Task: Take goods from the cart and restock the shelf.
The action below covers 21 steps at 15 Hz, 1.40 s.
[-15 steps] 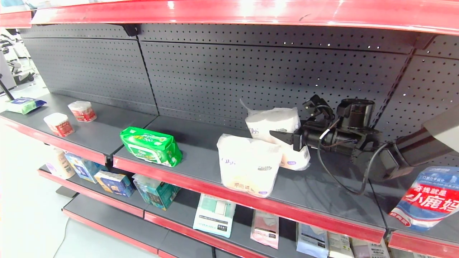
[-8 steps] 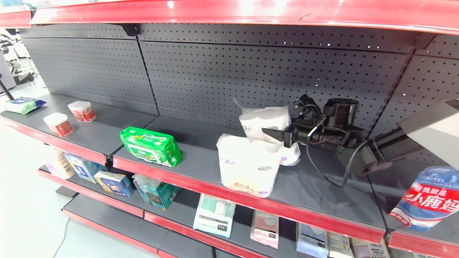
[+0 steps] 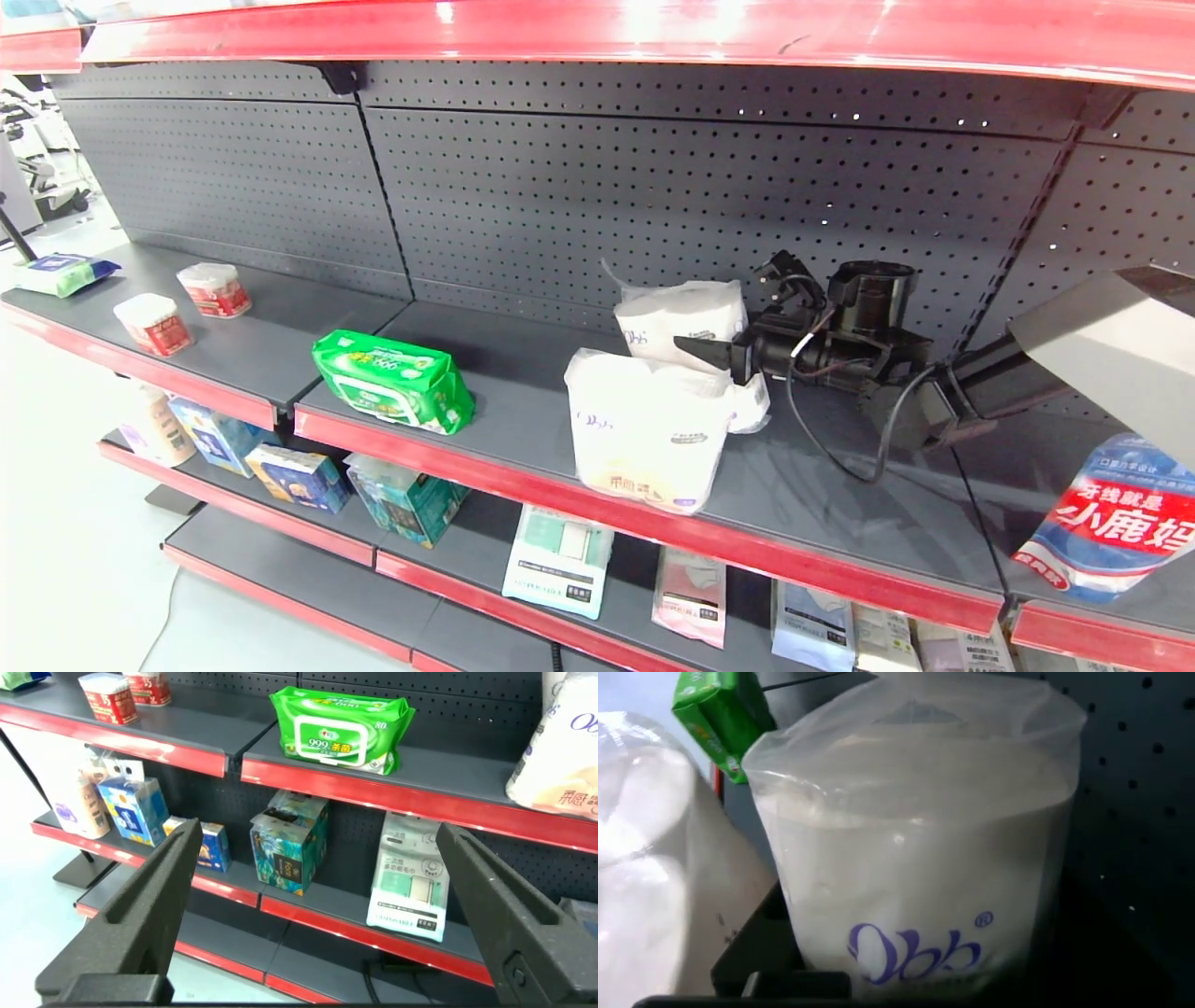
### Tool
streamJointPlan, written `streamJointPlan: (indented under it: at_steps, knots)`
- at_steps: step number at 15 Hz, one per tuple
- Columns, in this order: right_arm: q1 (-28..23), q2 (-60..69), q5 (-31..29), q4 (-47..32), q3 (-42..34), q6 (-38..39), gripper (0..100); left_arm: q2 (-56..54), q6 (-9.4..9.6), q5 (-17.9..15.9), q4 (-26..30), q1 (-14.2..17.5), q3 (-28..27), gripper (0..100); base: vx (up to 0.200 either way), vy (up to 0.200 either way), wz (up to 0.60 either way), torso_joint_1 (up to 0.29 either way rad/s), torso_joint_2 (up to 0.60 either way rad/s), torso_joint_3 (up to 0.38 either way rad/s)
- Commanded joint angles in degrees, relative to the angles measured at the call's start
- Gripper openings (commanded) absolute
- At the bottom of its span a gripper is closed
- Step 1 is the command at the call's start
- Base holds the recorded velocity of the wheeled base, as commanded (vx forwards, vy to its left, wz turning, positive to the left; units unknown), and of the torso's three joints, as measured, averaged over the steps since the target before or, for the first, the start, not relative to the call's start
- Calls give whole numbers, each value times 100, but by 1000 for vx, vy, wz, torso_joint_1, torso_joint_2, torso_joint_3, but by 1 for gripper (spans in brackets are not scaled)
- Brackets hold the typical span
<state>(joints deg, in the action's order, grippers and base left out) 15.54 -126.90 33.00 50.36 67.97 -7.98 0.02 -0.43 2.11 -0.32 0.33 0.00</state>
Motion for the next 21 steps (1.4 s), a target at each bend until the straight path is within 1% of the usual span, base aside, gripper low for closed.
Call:
streamJointPlan:
  at_steps: [1,4,5,6,8,12,14,16,19,21]
  knots:
    - [-25,-19,-145,-9,67,43,0,-2,-1,9,-3,2,0,100,0,0,0,0,0,0]
    - [-25,-19,-162,-9,163,78,0,-2,-1,0,-3,2,0,100,0,0,0,0,0,0]
    - [-7,-27,-118,0,269,174,0,-2,-1,9,-3,2,0,100,0,0,0,0,0,0]
    - [54,-54,-30,0,445,447,0,-2,-1,9,-3,2,0,100,0,0,0,0,0,0]
    - [142,-194,-22,9,682,693,0,-2,-1,9,-3,2,0,100,0,0,0,0,0,0]
    - [283,-388,-13,9,673,500,0,-2,-1,0,-3,2,0,100,0,0,0,0,0,0]
    - [239,-440,-22,-9,647,254,0,-2,-1,0,-3,2,0,100,0,0,0,0,0,0]
    - [142,-440,-48,-44,594,174,0,-2,8,9,-3,2,0,100,0,0,0,0,0,0]
    - [-25,-388,22,-44,322,-80,0,-2,-1,9,-3,2,0,100,0,0,0,0,0,0]
    - [-174,-353,620,-44,84,-124,0,-2,-1,9,-3,2,0,100,0,0,0,0,0,0]
